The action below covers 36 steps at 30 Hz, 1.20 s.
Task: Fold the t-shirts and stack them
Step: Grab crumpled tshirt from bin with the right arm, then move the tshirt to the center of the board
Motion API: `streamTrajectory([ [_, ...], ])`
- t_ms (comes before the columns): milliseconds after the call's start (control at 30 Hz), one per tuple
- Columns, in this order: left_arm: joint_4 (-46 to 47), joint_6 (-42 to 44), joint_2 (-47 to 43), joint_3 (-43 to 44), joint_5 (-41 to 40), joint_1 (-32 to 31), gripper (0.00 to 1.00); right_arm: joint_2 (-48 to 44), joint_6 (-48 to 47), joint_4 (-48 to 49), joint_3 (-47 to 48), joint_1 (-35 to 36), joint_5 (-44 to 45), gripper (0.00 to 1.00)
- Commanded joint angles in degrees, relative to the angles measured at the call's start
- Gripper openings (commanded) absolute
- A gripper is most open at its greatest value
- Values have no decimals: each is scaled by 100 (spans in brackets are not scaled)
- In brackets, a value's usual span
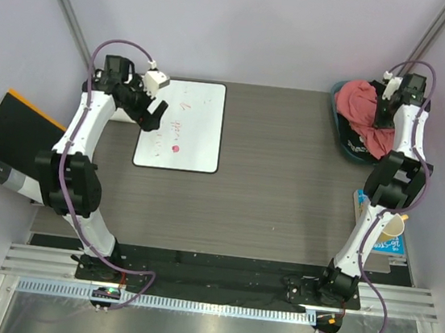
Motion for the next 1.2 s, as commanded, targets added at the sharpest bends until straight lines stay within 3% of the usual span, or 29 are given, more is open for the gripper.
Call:
streamTrajectory([
  [0, -9, -9, -381, -124, 88, -183, 98, -857, -131, 101, 488, 61, 71, 1],
  [100, 78, -35, -460, -239, 115, -209, 90, -1278, -202, 320, 489, 184, 62, 1],
  [400, 430, 158, -654, -590, 45, -456, 82, -2457, -1080, 1033, 164, 957, -605, 1],
  [567, 571, 167, -505, -678, 54, -552, 64, -3422, -1879, 832, -276, 1659, -2025, 1],
  [667, 720, 176, -426, -766, 1, -605, 50, -3845, -1723, 786, -285, 1880, -2345, 1],
  [733, 843, 167, -408, -801, -26, -631, 49, -3987, -1740, 769, -416, 2037, -2076, 2],
  [767, 896, 167, -399, -810, -17, -649, 52, -4074, -1862, 769, -730, 2074, -1856, 14],
  [800, 931, 175, -381, -819, -17, -666, 65, -4110, -2020, 743, -977, 2083, -1375, 62],
  [833, 975, 184, -364, -819, -8, -684, 74, -4154, -2143, 725, -1258, 2074, -1110, 91],
  [867, 984, 210, -346, -819, -17, -693, 81, -4172, -2223, 716, -1800, 2074, -872, 99],
  [900, 984, 263, -303, -802, -52, -737, 87, -4181, -2258, 707, -2023, 2074, -495, 100],
  [1000, 896, 473, -276, -731, -9, -816, 91, -4355, -2302, 663, -2884, 2074, -377, 100],
  [1167, 668, 1193, -258, -757, 176, -1175, 91, -4646, -2574, 331, -3895, 2083, -807, 100],
])
